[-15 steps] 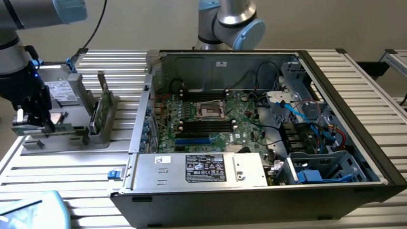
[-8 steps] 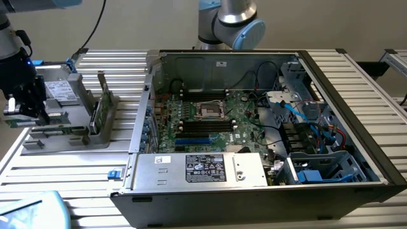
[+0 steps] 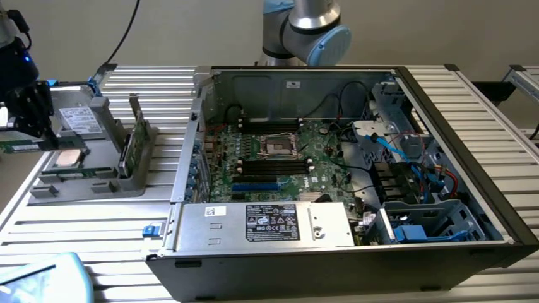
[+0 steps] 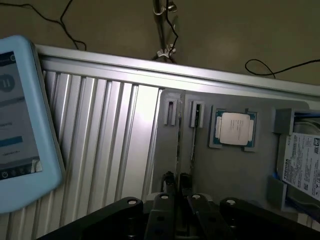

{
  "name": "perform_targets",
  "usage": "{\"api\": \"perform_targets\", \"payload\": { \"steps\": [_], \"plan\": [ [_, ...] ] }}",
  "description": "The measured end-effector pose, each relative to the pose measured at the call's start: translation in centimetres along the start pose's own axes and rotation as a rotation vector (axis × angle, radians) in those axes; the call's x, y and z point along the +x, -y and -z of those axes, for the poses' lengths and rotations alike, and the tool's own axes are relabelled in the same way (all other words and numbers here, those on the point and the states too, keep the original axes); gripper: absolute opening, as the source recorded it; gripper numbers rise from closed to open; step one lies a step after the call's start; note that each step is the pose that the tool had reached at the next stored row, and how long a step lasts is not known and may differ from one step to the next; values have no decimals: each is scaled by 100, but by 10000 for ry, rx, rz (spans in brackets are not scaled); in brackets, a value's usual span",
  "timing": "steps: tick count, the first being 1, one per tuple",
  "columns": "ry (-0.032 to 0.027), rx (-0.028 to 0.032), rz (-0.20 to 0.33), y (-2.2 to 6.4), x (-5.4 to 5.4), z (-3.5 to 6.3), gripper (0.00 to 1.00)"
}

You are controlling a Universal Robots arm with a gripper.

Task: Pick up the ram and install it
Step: 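Pick up the ram and move it above insertion slot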

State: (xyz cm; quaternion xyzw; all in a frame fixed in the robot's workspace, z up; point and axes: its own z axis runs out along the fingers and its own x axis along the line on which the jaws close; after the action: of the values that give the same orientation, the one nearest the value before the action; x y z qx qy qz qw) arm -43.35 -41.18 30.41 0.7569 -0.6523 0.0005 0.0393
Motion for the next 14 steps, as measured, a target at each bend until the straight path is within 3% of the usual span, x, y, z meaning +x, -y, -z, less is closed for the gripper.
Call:
{"api": "perform_targets", "payload": {
  "steps": [14],
  "plan": [
    [0,-1,-1,8,-122,433,14]
  ]
}}
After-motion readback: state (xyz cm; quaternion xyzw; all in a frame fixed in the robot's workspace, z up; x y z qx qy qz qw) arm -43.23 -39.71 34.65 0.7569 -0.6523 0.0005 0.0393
